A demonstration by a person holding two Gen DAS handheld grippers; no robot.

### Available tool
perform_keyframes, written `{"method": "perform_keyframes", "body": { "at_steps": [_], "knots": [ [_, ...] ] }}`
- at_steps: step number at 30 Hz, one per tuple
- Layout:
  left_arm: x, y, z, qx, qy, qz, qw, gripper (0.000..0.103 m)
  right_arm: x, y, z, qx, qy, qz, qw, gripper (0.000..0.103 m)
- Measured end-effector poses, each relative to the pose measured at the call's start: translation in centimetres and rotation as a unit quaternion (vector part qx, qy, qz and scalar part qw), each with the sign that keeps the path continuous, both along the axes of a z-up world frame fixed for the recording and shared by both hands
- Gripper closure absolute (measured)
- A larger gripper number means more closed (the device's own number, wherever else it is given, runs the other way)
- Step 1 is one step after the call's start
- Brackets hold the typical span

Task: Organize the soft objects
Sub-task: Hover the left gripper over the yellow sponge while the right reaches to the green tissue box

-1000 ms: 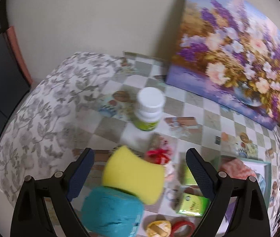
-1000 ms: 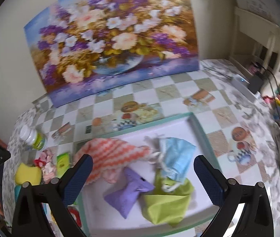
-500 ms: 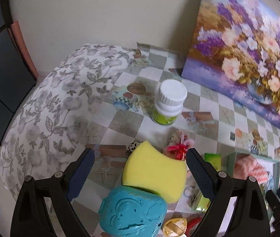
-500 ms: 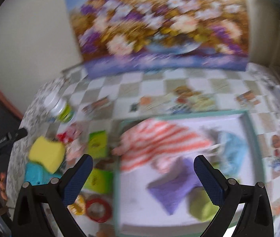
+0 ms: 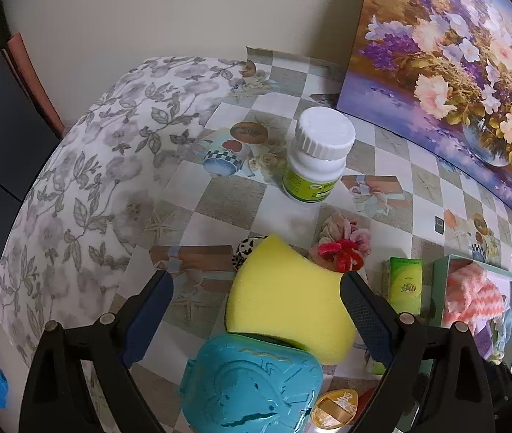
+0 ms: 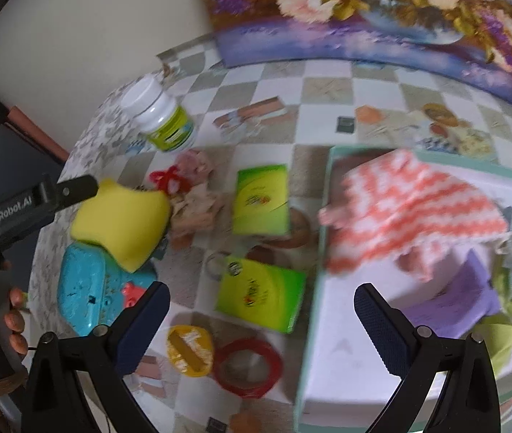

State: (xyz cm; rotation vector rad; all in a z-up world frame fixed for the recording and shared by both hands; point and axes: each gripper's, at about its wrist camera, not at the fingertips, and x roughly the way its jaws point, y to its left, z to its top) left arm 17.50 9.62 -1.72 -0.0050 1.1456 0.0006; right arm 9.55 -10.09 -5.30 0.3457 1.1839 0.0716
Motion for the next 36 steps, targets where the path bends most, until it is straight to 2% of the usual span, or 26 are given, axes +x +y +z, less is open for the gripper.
{"method": "perform_keyframes", "body": {
  "at_steps": [12, 18, 23, 28, 31, 36],
  "knots": [
    [0.3, 0.8, -0.8, -0.008, 0.012, 0.002, 0.9999, 0.009, 0.4, 1.6, -1.2, 0.022, 0.02, 0.019, 0.999, 0.0],
    [0.4, 1.1, -0.8, -0.013, 0.011, 0.007, 0.9998, 0.009, 0.7, 2.1, -2.0, -0.006, 0.038, 0.022, 0.999, 0.0],
    [0.4, 1.1, -0.7, -0.016, 0.01, 0.007, 0.9998, 0.009, 0.9, 2.1, -3.1, -0.01, 0.058, 0.014, 0.998, 0.0],
    [0.4, 1.2, -0.7, -0.018, 0.01, 0.009, 0.9997, 0.009, 0.8, 2.4, -2.0, -0.023, 0.038, 0.018, 0.999, 0.0],
    [0.5, 1.3, -0.7, -0.021, 0.01, 0.012, 0.9997, 0.009, 0.8, 2.7, -1.5, -0.01, 0.029, 0.025, 0.999, 0.0],
    [0.6, 1.7, -0.8, -0.026, 0.012, 0.015, 0.9995, 0.009, 1.0, 3.5, -2.0, -0.004, 0.036, 0.039, 0.999, 0.001]
  ]
}}
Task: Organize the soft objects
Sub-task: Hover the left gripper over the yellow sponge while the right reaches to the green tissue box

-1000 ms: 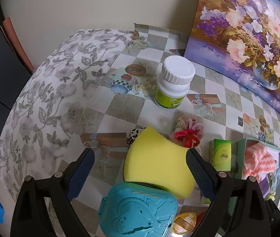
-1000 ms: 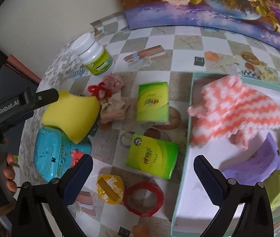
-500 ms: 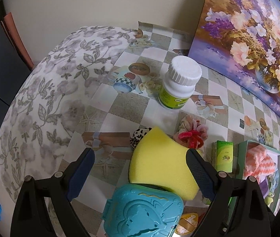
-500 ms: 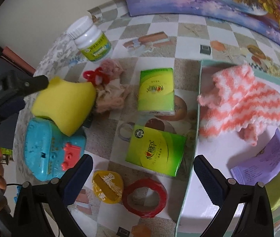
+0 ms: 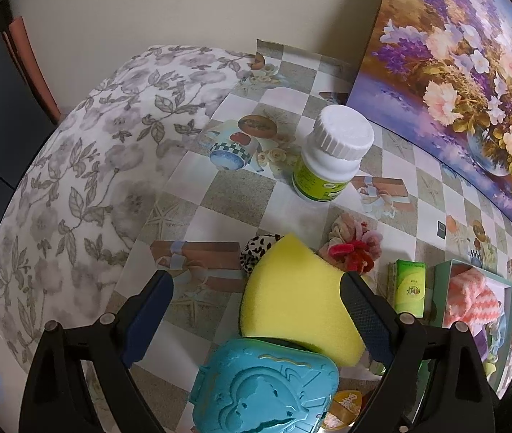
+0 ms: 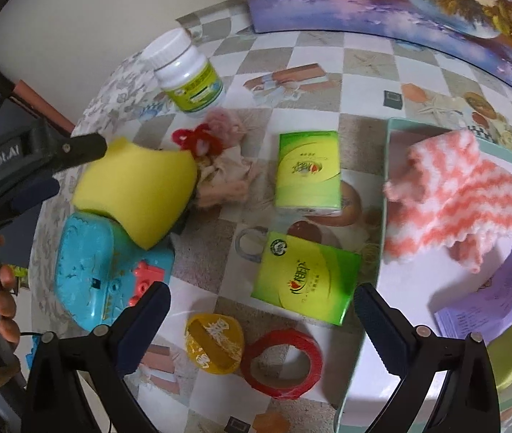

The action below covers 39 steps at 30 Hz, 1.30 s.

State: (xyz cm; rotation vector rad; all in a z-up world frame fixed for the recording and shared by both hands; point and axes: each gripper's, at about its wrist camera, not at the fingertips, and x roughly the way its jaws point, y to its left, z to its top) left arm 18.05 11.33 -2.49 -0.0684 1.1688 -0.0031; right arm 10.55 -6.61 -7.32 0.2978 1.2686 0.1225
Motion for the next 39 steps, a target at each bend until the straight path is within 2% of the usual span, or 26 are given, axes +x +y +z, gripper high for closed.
{"method": "perform_keyframes", "body": {
  "at_steps": [8, 15, 18, 22, 26, 34, 39],
  "knots": [
    [0.1, 0.1, -0.1, -0.005, 0.001, 0.0, 1.0, 0.009, 0.5, 0.6, -1.1, -0.013, 0.01, 0.0, 1.0, 0.002],
    [0.2, 0.2, -0.1, -0.008, 0.001, 0.001, 1.0, 0.009, 1.0, 1.4, -1.0, 0.017, -0.002, 0.008, 1.0, 0.002],
    [0.2, 0.2, -0.1, -0.009, 0.001, 0.001, 1.0, 0.009, 1.3, 1.6, -0.8, 0.033, -0.009, 0.008, 0.999, 0.006],
    [0.2, 0.3, -0.1, -0.008, 0.002, 0.002, 1.0, 0.009, 1.5, 1.8, -0.4, -0.012, -0.016, 0.002, 1.0, 0.007],
    [0.3, 0.3, -0.1, -0.008, 0.003, 0.001, 1.0, 0.009, 1.7, 1.9, -1.0, -0.052, -0.005, 0.0, 0.999, 0.007],
    [0.3, 0.0, -0.5, -0.005, 0.006, -0.003, 1.0, 0.009, 1.9, 2.1, -2.5, -0.072, 0.008, 0.012, 0.997, 0.009],
    [0.5, 0.1, -0.6, -0.003, 0.006, -0.004, 1.0, 0.009, 2.2, 2.1, -3.1, -0.085, 0.009, 0.013, 0.996, 0.018]
  ]
}}
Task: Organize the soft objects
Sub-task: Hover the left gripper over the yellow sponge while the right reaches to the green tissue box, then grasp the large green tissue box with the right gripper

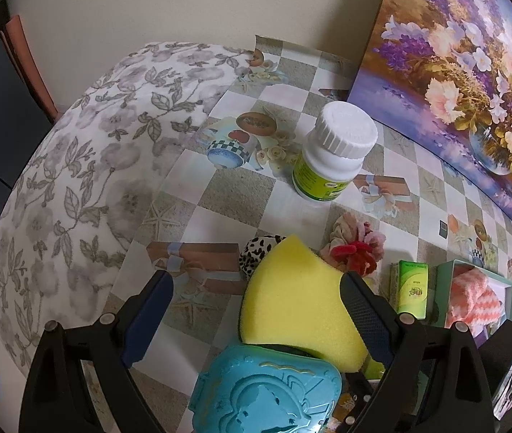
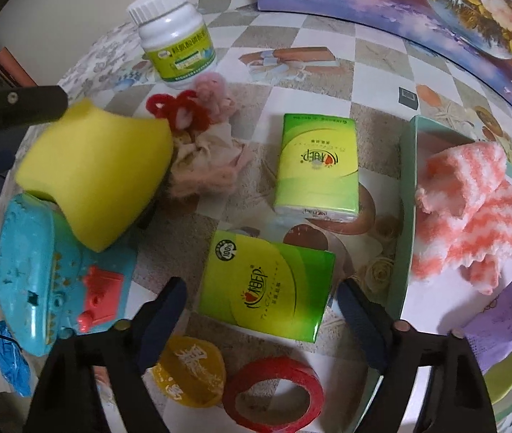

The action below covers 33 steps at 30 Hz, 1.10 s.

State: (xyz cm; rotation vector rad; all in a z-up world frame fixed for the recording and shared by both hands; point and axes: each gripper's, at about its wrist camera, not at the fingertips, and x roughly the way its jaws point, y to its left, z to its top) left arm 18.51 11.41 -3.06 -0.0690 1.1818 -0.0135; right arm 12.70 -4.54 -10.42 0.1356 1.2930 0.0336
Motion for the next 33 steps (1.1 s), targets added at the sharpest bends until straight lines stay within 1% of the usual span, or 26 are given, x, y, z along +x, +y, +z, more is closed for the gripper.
{"method": "perform_keyframes", "body": {
  "at_steps": [3, 7, 10, 14, 17, 25, 29, 33],
  "knots": [
    [0.0, 0.1, 0.0, 0.002, 0.0, -0.001, 1.0, 0.009, -0.1, 0.0, 0.1, -0.001, -0.005, 0.001, 1.0, 0.022],
    [0.0, 0.0, 0.1, 0.005, -0.001, -0.003, 1.0, 0.009, -0.1, 0.1, 0.3, -0.007, -0.008, 0.003, 1.0, 0.032],
    [0.0, -0.1, 0.2, 0.009, -0.002, -0.006, 0.9999, 0.009, -0.3, -0.1, 0.7, -0.004, -0.009, 0.002, 1.0, 0.032],
    [-0.1, -0.3, 0.3, 0.016, -0.003, -0.009, 0.9998, 0.009, -0.6, -0.6, 2.2, 0.005, -0.028, -0.001, 1.0, 0.032],
    [-0.1, -0.5, 0.4, 0.02, -0.004, -0.013, 0.9997, 0.009, -0.8, -1.4, 3.1, 0.009, -0.034, -0.012, 0.999, 0.032],
    [-0.4, -1.4, 0.6, 0.017, -0.003, -0.035, 0.9992, 0.009, -2.1, -3.3, 5.2, 0.012, -0.052, -0.038, 0.998, 0.032],
    [-0.7, -2.2, 1.0, 0.039, -0.005, -0.058, 0.9975, 0.009, -2.5, -4.5, 6.3, 0.022, -0.066, -0.054, 0.996, 0.032],
    [-1.2, -2.3, 2.2, 0.024, -0.018, -0.076, 0.9966, 0.009, -2.7, -5.7, 7.3, 0.026, -0.079, -0.07, 0.994, 0.032]
  ]
}}
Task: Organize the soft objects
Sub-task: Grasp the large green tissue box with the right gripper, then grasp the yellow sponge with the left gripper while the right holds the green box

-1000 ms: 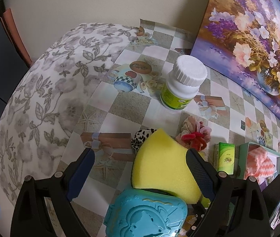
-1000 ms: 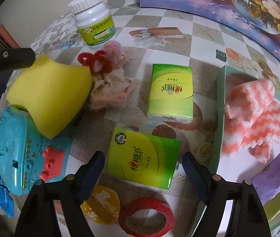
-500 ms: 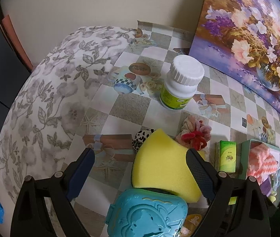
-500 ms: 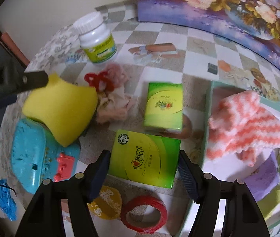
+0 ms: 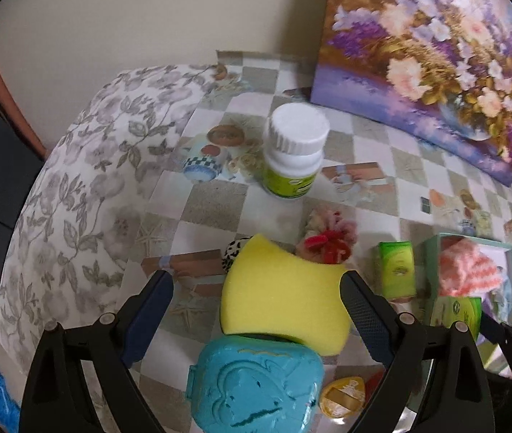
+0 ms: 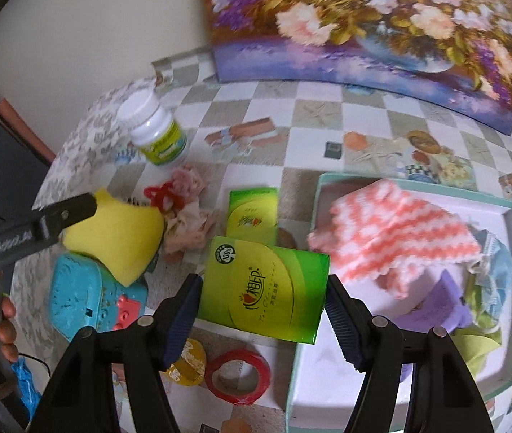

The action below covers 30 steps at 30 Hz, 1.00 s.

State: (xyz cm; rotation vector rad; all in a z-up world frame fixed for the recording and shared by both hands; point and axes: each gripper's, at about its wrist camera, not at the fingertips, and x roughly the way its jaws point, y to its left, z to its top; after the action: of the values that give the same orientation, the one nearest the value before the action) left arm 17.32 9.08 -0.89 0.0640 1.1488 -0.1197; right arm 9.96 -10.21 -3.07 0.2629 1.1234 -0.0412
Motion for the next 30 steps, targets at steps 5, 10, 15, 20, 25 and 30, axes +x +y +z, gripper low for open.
{"method": "perform_keyframes", "body": {
  "at_steps": [5, 10, 15, 20, 25, 30],
  "knots": [
    [-0.6, -0.2, 0.2, 0.021, 0.005, 0.001, 0.9998, 0.009, -0.3, -0.8, 0.7, 0.011, -0.009, -0.009, 1.0, 0.032],
    [-0.9, -1.3, -0.4, 0.009, 0.027, -0.023, 0.9993, 0.009, -0.6, -1.2, 0.9, 0.019, -0.012, -0.015, 1.0, 0.032],
    [-0.7, -1.8, -1.2, 0.026, 0.051, -0.028, 0.998, 0.009, -0.7, -1.7, 1.0, 0.027, -0.015, -0.02, 0.999, 0.032],
    [-0.4, -2.6, -1.9, 0.001, 0.084, -0.055, 0.995, 0.009, -0.9, -2.0, 1.3, 0.038, -0.021, -0.025, 0.999, 0.032],
    [-0.2, -3.7, -3.0, 0.008, 0.102, -0.066, 0.9926, 0.009, -1.0, -2.4, 1.6, 0.046, -0.025, -0.029, 0.998, 0.032],
    [0.0, -4.3, -3.8, 0.027, 0.101, -0.059, 0.9927, 0.009, -1.2, -2.7, 1.8, 0.052, -0.028, -0.034, 0.998, 0.032]
  ]
}}
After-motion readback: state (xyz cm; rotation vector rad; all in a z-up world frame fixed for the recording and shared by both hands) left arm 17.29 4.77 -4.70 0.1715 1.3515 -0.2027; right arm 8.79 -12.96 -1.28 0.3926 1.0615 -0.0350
